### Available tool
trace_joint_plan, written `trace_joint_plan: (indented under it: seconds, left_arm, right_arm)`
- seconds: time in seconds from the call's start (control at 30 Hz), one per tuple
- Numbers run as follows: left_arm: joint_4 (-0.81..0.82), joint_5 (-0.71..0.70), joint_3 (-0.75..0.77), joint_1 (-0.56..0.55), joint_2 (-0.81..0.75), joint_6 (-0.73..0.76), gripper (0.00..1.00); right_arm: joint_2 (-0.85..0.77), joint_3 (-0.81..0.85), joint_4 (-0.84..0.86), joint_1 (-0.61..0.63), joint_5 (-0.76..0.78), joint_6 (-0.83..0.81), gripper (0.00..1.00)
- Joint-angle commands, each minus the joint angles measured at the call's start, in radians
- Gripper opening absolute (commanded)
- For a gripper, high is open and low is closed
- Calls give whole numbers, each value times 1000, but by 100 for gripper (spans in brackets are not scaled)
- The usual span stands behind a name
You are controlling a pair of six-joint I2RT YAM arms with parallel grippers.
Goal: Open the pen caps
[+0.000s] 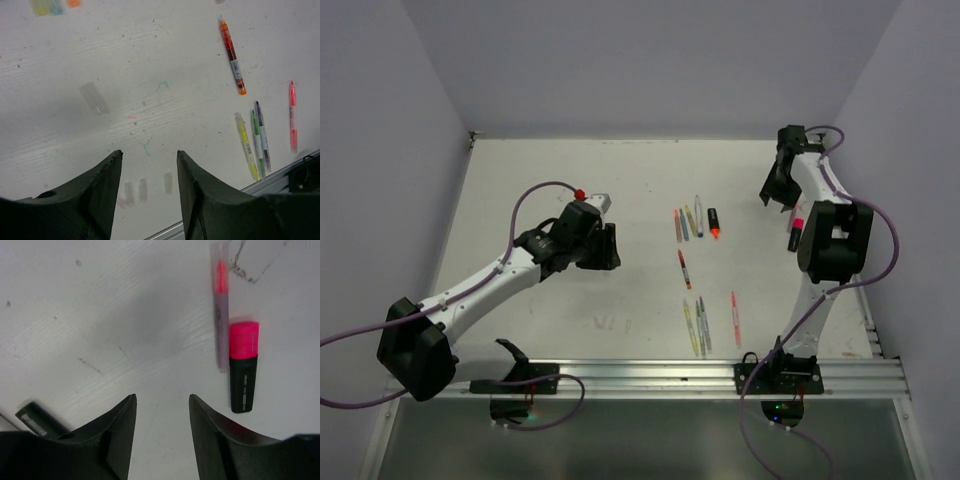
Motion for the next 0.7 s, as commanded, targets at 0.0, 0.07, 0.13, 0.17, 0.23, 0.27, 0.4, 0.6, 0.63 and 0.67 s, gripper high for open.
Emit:
trace_joint_plan:
  seconds: [0.0, 0.07, 0.13, 0.17, 0.23, 0.27, 0.4, 0.6, 0.63, 0.67]
  left_arm:
    - [54, 19, 11, -2, -20, 43, 51]
    - [54, 24, 4, -1, -22, 46, 51]
    - [54, 24, 1, 1, -20, 47, 51]
    - [53, 25, 1, 6, -20, 47, 51]
    - [49, 25, 0, 10, -19, 49, 51]
    - [49, 28, 0, 13, -19, 49, 51]
    - [46, 37, -3, 29, -16, 49, 52]
    - [59, 56, -5, 45, 3, 46, 52]
    - [62, 62, -3, 50, 6, 46, 52]
    - [62, 67, 0, 52, 13, 46, 51]
  right_arm:
    - [77, 103, 39, -31, 63, -10, 49]
    - [104, 137, 38, -45, 65, -7, 47]
    - [136, 149, 49, -68, 60, -16, 46]
    - [145, 155, 55, -76, 65, -20, 46]
    - [169, 169, 61, -97, 73, -42, 46]
    - [176, 172, 62, -105, 73, -47, 46]
    - [190, 181, 86, -114, 111, -97, 45]
    - [220, 195, 89, -117, 142, -128, 45]
    - [226, 200, 91, -119, 139, -131, 45]
    - [232, 201, 92, -117, 133, -137, 45]
